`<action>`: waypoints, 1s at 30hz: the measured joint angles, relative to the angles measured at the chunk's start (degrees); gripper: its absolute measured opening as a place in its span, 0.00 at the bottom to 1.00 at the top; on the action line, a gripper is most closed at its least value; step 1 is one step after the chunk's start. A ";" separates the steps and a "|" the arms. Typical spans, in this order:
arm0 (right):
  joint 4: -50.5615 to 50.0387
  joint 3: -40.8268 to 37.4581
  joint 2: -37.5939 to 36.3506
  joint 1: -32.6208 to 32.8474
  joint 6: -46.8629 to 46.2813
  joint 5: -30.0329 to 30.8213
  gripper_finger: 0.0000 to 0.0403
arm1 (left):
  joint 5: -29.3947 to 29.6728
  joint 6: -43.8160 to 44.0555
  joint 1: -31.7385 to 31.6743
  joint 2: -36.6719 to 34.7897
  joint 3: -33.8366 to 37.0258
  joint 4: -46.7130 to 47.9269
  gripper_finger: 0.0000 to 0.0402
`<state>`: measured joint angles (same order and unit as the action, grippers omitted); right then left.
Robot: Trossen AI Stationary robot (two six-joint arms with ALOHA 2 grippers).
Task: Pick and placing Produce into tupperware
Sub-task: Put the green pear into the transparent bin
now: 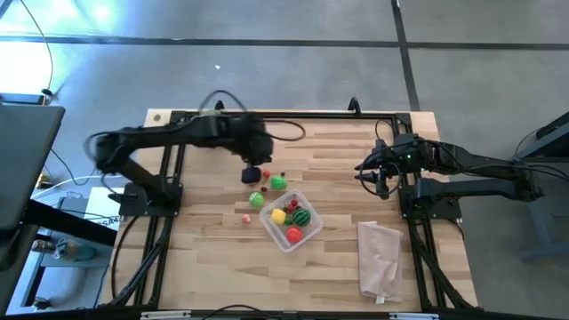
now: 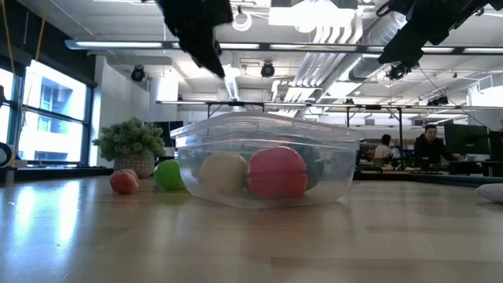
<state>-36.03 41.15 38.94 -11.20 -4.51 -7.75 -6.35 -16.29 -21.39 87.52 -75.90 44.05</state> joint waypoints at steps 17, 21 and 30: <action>-0.19 0.02 -0.01 0.00 0.00 -0.02 0.32 | -2.28 -1.25 0.15 14.06 -6.67 6.20 0.04; -0.18 0.02 0.00 0.00 0.00 -0.02 0.32 | -3.45 -1.20 0.09 14.06 -6.67 6.01 0.06; -0.18 0.00 0.00 0.00 0.00 -0.04 0.32 | 0.36 3.06 0.07 14.06 -5.30 4.89 0.37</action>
<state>-36.21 41.15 38.94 -11.20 -4.51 -7.79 -5.99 -13.22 -21.32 101.58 -81.19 48.93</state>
